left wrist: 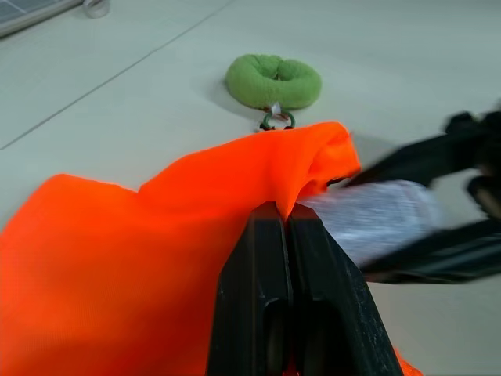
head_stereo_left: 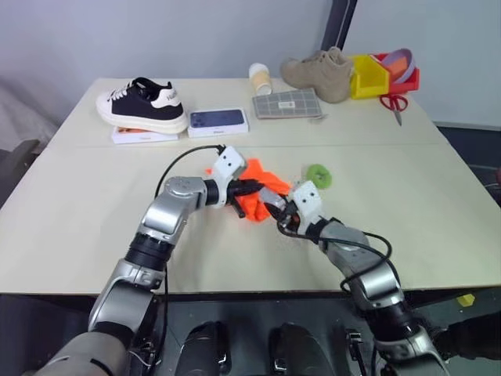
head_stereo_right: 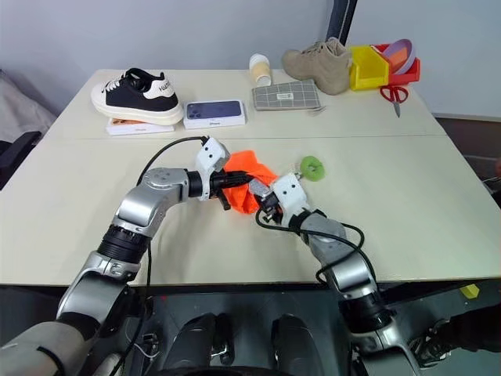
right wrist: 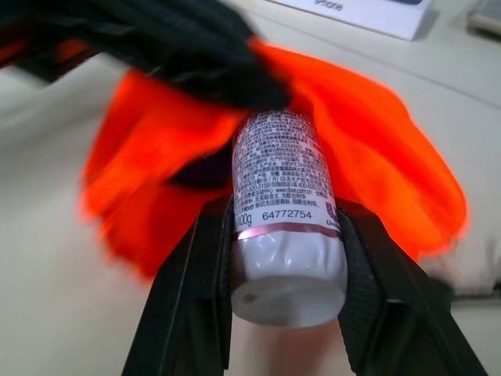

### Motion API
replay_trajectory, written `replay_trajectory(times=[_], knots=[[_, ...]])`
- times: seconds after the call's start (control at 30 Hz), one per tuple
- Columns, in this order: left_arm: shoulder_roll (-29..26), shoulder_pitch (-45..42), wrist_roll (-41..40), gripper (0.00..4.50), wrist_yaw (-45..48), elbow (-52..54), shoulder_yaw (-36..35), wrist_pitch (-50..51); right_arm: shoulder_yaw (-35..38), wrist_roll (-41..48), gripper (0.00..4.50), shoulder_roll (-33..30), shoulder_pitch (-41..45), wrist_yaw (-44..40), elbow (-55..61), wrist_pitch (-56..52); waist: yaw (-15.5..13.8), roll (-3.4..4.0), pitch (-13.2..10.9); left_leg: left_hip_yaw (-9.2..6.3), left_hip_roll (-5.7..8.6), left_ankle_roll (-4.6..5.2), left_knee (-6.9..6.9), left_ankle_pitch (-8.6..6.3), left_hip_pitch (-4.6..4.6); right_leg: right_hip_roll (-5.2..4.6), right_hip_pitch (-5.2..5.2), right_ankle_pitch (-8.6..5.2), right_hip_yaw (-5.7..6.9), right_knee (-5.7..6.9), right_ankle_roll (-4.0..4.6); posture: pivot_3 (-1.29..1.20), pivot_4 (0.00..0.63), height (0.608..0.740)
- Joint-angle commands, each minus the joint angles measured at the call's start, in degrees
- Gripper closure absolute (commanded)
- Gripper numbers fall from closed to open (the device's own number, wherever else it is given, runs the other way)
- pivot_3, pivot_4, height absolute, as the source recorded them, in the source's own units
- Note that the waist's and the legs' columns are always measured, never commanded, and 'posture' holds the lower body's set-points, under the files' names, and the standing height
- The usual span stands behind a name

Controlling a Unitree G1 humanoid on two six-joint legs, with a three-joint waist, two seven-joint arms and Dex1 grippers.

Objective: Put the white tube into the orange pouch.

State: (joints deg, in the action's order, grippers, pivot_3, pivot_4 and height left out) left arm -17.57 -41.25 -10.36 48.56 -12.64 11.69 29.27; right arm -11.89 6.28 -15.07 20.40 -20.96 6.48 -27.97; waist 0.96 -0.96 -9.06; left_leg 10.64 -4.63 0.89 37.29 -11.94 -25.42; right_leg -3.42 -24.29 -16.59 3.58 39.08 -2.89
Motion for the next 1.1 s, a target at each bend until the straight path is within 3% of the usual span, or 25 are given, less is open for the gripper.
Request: replay_trajectory(times=[0.03,0.2,0.43,0.87,0.97,1.1], knots=[[-0.52,-0.23,0.06,4.50,0.63,2.95,0.25,-0.90,-0.26,-2.05,3.09,2.82,4.20,2.45,-3.07,0.26,0.05,0.00,0.00,0.01,0.00,0.00,0.00,0.00,0.00,0.00,0.00,0.00,0.00,0.00,0.00,0.00,0.150,0.740],[-0.90,0.04,-0.07,4.50,0.41,3.41,0.40,-0.76,-0.06,-4.08,3.09,5.45,6.96,4.70,-7.81,-0.10,0.02,0.00,0.00,0.04,0.00,-0.03,-0.03,0.02,0.00,0.01,-0.02,0.00,0.00,0.01,-0.01,0.00,0.150,0.740],[-1.69,0.54,0.44,4.50,-0.20,2.99,0.20,-1.17,0.73,-2.23,0.05,3.49,3.45,0.93,-1.24,-0.81,0.16,0.00,0.00,0.06,0.00,-0.04,-0.04,0.02,0.00,0.00,-0.02,0.00,0.00,0.01,-0.01,0.00,0.150,0.740],[-2.41,0.95,0.98,4.50,1.71,1.83,0.99,-2.79,5.54,8.16,0.05,-8.97,-10.94,-12.76,21.73,-4.11,0.05,0.00,0.00,0.02,0.00,0.25,-0.07,-0.16,0.00,-0.10,-0.03,-0.01,-0.01,0.00,0.00,0.00,0.150,0.740],[-3.67,1.93,0.75,4.50,4.29,3.18,1.85,-2.91,8.74,7.90,0.05,-11.50,-11.30,-12.54,20.68,-3.55,0.09,-0.01,0.00,0.01,0.00,0.28,-0.06,-0.18,0.00,-0.10,-0.03,-0.01,0.00,-0.01,0.00,0.00,0.150,0.740],[-6.67,3.56,2.31,4.50,8.49,4.82,4.42,-5.07,12.55,4.22,0.05,-11.32,-6.10,-5.95,10.18,-3.85,0.17,0.00,0.00,0.01,-0.03,0.27,-0.06,-0.17,0.04,-0.10,-0.03,0.00,-0.01,-0.01,0.03,0.00,0.150,0.740]])
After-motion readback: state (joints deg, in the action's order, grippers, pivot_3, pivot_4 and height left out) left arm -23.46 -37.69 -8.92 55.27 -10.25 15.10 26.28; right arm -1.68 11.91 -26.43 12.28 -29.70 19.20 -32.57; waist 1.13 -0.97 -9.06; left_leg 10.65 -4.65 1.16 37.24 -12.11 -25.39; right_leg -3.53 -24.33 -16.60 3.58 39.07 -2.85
